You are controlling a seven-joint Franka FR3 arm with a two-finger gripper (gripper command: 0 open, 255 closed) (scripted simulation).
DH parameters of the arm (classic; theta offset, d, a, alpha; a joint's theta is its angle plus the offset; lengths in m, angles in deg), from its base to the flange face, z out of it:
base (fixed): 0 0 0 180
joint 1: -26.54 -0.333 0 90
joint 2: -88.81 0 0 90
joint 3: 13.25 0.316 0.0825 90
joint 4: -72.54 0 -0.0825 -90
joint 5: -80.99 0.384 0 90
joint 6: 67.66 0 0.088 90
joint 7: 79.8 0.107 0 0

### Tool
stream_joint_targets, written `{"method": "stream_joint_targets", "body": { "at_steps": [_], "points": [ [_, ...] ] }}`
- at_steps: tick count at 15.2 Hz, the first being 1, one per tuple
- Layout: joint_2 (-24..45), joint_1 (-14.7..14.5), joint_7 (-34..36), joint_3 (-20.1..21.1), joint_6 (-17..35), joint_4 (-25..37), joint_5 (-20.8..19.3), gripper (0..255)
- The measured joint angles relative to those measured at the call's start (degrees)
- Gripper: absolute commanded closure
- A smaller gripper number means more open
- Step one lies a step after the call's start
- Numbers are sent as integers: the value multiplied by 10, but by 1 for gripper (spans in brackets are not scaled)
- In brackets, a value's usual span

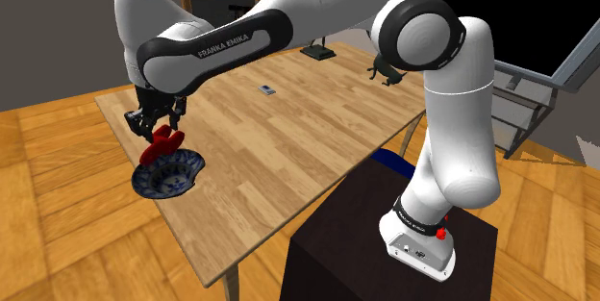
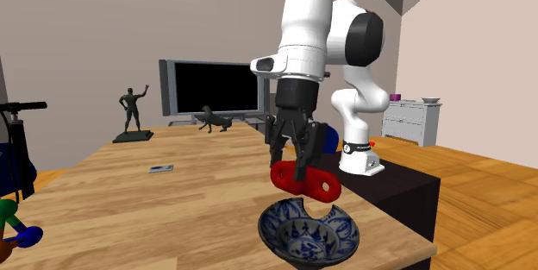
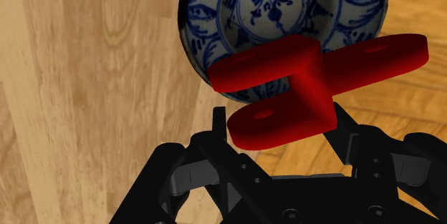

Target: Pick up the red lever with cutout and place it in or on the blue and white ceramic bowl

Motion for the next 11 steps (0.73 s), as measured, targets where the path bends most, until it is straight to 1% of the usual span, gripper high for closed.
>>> {"method": "stream_joint_targets", "body": {
  "at_steps": [11],
  "points": [
    [32,-4,12,-5,70,-39,-11,255]
  ]
}}
